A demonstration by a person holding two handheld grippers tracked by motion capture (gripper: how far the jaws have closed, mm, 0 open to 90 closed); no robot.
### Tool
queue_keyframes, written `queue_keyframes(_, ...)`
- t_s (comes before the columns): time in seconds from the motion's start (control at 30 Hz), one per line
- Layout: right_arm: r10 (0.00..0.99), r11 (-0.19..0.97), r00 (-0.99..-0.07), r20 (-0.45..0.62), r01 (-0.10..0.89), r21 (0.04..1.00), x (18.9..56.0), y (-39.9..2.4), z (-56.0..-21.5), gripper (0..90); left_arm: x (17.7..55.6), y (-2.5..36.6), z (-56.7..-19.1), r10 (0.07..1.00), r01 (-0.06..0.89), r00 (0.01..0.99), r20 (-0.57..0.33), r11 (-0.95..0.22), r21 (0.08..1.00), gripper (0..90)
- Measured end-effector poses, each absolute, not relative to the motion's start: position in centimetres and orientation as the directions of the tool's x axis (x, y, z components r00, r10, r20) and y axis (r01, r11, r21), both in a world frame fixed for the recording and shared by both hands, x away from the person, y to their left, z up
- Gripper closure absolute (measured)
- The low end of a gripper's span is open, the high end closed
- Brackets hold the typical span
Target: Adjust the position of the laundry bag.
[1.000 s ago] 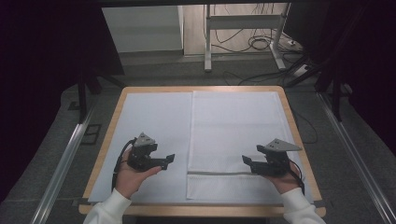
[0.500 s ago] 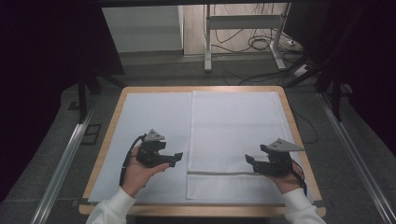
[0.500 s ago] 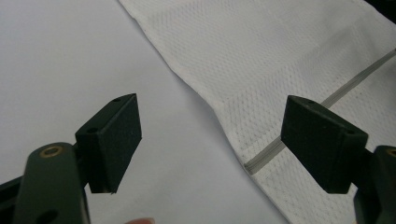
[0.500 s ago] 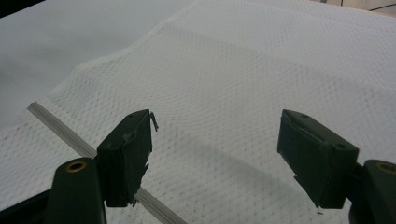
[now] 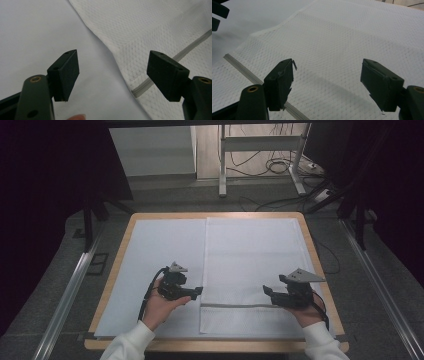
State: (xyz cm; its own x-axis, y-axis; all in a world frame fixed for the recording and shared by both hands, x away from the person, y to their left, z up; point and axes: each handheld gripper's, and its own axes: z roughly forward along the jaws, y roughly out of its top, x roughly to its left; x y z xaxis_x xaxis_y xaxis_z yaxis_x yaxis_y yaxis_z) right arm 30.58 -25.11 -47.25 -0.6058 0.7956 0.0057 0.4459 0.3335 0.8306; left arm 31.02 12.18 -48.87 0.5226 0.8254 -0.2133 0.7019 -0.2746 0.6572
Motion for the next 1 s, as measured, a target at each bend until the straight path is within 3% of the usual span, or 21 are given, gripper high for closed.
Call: queue_keyframes(1.0, 0.799, 0.347, -0.601, -0.017, 0.437, 0.830, 30.4, -25.0, -47.2, 25.9, 33.5, 8.9, -51.7, 0.817, 0.772, 0.507, -0.274, -0.290, 0.566, 47.0)
